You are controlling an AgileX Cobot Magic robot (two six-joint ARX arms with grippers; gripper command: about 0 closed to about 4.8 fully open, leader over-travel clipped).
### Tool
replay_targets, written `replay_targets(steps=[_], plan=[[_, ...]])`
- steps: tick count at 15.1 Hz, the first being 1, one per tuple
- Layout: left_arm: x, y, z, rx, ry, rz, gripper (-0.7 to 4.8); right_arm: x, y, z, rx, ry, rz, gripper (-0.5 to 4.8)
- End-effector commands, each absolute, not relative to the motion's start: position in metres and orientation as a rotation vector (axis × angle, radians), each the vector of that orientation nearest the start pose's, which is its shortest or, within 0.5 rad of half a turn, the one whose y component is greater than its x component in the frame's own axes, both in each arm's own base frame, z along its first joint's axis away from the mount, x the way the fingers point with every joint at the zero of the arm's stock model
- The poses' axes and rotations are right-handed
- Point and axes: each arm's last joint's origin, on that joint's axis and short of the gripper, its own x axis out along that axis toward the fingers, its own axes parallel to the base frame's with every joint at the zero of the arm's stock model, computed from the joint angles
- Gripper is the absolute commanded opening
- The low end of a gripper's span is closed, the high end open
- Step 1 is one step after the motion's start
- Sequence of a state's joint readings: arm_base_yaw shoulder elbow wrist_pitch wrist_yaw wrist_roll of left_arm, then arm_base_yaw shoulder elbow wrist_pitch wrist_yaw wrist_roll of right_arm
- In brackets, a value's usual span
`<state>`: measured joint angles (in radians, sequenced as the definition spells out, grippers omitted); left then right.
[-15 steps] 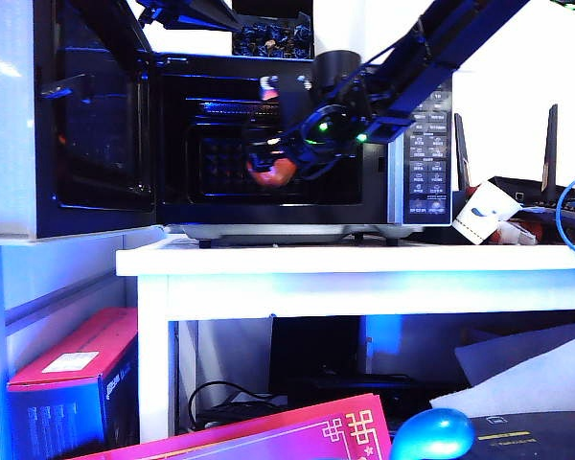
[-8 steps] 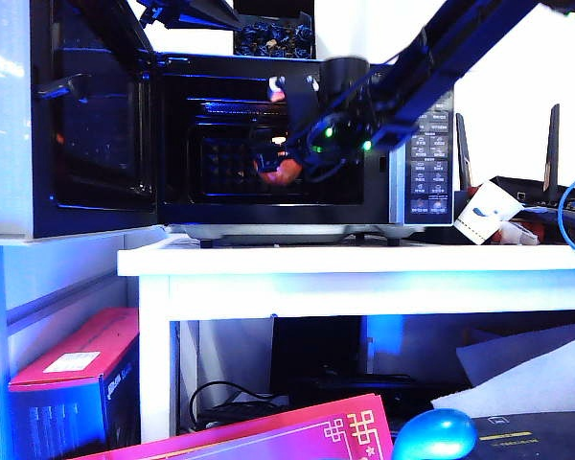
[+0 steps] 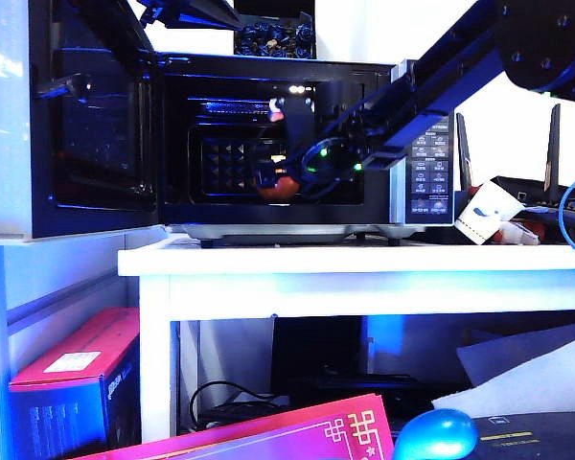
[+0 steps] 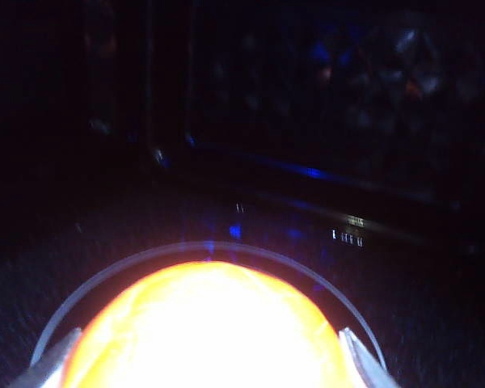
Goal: Open the microwave door, place the orange inside the microwave, then close the microwave door.
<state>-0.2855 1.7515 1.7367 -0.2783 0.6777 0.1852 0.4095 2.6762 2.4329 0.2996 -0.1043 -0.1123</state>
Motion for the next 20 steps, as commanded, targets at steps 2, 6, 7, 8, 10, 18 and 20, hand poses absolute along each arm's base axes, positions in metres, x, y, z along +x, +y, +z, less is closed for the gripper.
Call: replay_targets(steps=[2, 6, 7, 8, 10, 18, 20], plan=[[0.379, -0.129, 0.388, 0.098, 0.259, -0.981, -0.05, 0.554, 0.244, 0.226, -0.094, -0.1, 0.495, 2.86], [0.378, -0.129, 0.387, 0.097, 0.27, -0.981, -0.05, 0.553, 0.245, 0.224, -0.1, -0.071, 0.539, 4.79], [0.378, -0.129, 0.387, 0.097, 0.27, -0.981, -0.05, 0.553, 0.245, 0.224, -0.101, -0.061, 0.54, 4.79], [0.378, -0.129, 0.387, 0.096, 0.27, -0.981, -0.05, 0.552, 0.245, 0.227, -0.104, -0.043, 0.541, 4.79], [0.378, -0.129, 0.387, 0.097, 0.27, -0.981, -0.05, 0.548, 0.243, 0.239, -0.113, -0.009, 0.545, 4.79], [0.378, -0.13, 0.387, 0.09, 0.267, -1.007, -0.06, 0.541, 0.246, 0.256, -0.156, -0.022, 0.532, 4.79], [0.378, -0.13, 0.387, 0.09, 0.267, -1.007, -0.05, 0.541, 0.246, 0.246, -0.175, 0.083, 0.531, 4.79]])
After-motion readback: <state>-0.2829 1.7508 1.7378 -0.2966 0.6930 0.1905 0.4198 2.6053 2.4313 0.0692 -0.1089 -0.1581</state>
